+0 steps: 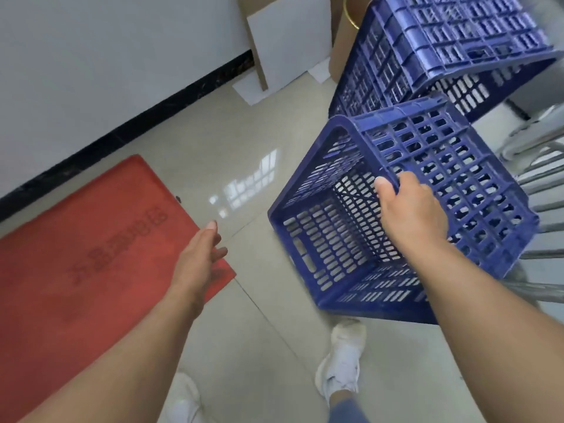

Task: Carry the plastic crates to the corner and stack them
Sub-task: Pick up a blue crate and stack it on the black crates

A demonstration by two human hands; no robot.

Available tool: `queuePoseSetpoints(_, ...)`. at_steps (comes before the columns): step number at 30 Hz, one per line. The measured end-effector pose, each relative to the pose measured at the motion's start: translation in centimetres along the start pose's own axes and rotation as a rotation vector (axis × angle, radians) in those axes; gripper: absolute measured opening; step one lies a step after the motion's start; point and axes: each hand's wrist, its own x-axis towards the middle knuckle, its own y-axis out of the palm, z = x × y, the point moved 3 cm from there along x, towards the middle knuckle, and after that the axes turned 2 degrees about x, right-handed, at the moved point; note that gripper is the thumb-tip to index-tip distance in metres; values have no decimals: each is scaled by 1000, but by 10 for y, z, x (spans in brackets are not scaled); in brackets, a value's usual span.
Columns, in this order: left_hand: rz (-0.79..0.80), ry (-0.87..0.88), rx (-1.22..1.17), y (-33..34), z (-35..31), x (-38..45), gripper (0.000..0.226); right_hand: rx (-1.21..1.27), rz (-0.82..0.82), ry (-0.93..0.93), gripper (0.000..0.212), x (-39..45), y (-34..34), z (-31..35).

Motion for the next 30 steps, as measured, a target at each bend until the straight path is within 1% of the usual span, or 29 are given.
queuePoseSetpoints(7, -80, -19, -72, -89, 33, 11, 47, 33, -5, -48, 55, -40, 36, 78)
queuePoseSetpoints(13, -135, -60, -114, -157, 62, 25, 45, 29, 43, -182, 49, -82, 53, 155)
queuePoseSetpoints(16, -186, -104, -102, -196, 82, 34, 47, 31, 63, -258, 50, -100, 56, 194)
queuePoseSetpoints(19, -251, -127, -21, -239, 101, 44, 54, 104, 104, -316, 55, -111, 56, 231)
queuePoseSetpoints(21, -351, -214, -5, -275, 120, 49, 60, 240, 171, -311, 60, -116, 58, 251)
queuePoseSetpoints(22, -413, -257, -32, -294, 132, 50, 70, 326, 213, -300, 60, -120, 61, 261)
queuePoseSetpoints(23, -457, -300, -78, -311, 144, 53, 85, 397, 252, -280, 55, -124, 66, 271)
queuePoseSetpoints(24, -490, -356, -128, -330, 159, 55, 96, 444, 285, -258, 49, -129, 73, 280)
queuePoseSetpoints(25, -526, -380, -159, -347, 166, 53, 91, 470, 312, -245, 44, -134, 82, 289)
queuePoseSetpoints(27, -535, -431, -240, -380, 176, 46, 55, 497, 359, -247, 40, -143, 103, 305)
queuePoseSetpoints(28, -537, -450, -311, -395, 179, 43, 45, 503, 379, -249, 41, -146, 114, 311)
queuePoseSetpoints(30, -559, -459, -384, -423, 192, 44, 43, 494, 400, -254, 47, -149, 136, 322)
